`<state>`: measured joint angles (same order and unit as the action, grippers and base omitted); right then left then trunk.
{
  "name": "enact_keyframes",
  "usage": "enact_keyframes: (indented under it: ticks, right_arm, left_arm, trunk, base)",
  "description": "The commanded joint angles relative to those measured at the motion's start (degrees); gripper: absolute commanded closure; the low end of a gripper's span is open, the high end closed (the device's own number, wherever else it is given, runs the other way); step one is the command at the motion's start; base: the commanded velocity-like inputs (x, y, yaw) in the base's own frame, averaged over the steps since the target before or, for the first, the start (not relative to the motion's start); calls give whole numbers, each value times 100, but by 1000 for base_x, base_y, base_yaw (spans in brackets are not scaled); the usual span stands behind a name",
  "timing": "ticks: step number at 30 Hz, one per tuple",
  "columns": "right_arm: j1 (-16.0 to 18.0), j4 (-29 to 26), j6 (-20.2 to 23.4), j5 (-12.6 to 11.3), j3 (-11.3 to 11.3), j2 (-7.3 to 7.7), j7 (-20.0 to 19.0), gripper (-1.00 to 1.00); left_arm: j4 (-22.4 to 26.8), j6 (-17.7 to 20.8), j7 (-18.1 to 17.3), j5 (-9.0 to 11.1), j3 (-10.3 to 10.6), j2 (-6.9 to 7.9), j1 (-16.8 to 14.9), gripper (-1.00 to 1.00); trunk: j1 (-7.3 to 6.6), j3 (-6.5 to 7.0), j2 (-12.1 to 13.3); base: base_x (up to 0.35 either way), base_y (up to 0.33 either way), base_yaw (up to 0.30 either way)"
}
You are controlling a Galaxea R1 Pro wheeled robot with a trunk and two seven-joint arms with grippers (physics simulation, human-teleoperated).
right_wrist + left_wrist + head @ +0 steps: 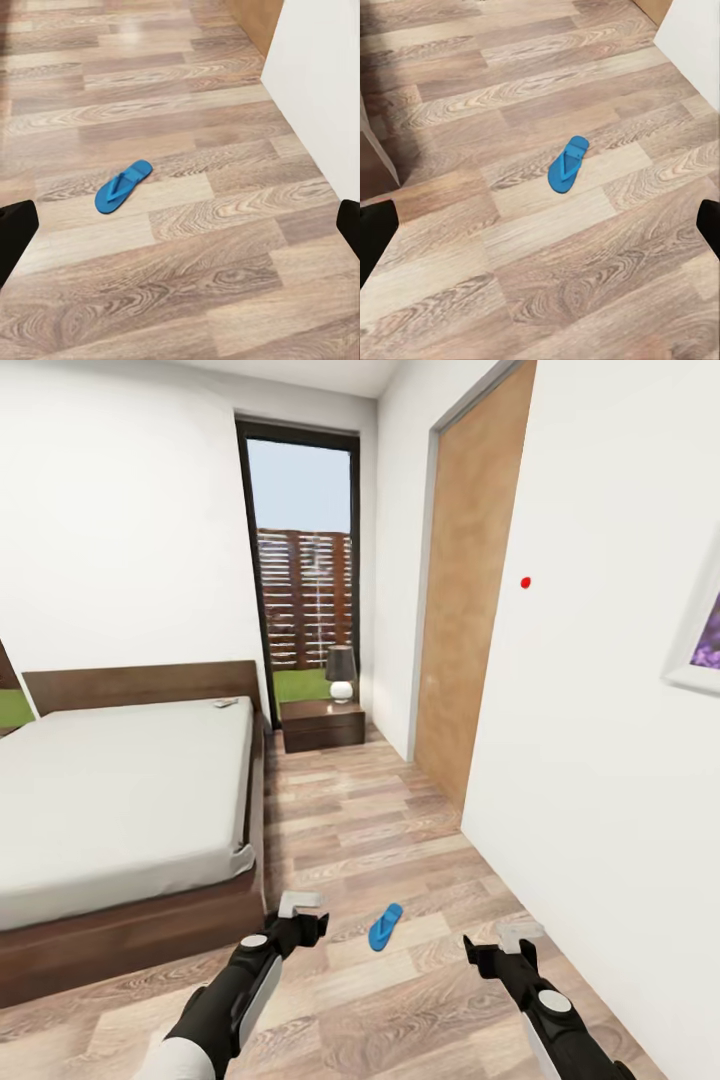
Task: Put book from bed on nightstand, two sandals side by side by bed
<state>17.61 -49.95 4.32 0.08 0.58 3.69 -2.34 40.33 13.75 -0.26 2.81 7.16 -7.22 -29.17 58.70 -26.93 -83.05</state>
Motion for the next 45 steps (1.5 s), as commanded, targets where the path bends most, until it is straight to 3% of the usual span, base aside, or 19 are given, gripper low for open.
enact_keyframes:
  ticks: [1,9,12,13,17,21,28,38,45]
  right_arm:
    - [-1,-9,27,-18,5,2,-17,-100]
    - [-19,315,19,-70,-13,-1,-3,-100]
    - [-20,368,17,-69,-19,0,-1,-100]
    - [-38,401,10,-54,-10,-6,3,-100]
    - [-52,406,-6,-65,-4,-8,1,-100]
    - [-55,407,-30,-64,1,-9,-20,-100]
    - [-55,387,-397,-46,4,-9,-41,-100]
    - [-56,389,-464,-44,7,-9,-32,-100]
    - [-56,395,-467,-25,7,-12,-31,-100]
  left_arm:
    - [-76,-51,-10,51,8,2,-27,-100]
    - [-405,-271,-58,89,23,-46,-68,-100]
    - [-675,-292,-67,90,28,-82,-70,-100]
    - [-977,-301,-70,92,17,-88,-71,-100]
    - [-1246,-303,-74,89,23,-99,-71,-100]
    - [-1552,-228,-338,74,36,-88,-71,-100]
    - [-1344,699,-362,78,31,-101,-71,-100]
    - [-924,1266,-360,70,39,-126,-87,-100]
    - [-871,1344,-402,70,40,-118,-97,-100]
  trunk:
    - [3,-6,-3]
    - [3,2,-3]
    - [3,8,-3]
    - [3,8,-3]
    - [3,8,-3]
    - [3,8,-3]
    - [3,8,-3]
    - [3,16,-3]
    - [3,44,-3]
  base:
    - [279,188,-218]
    - [295,183,-263]
    - [320,73,-228]
    - [332,41,-24]
    - [333,17,-10]
    - [334,1,-1]
    - [334,0,0]
    - [334,-3,-65]
    - [335,47,-248]
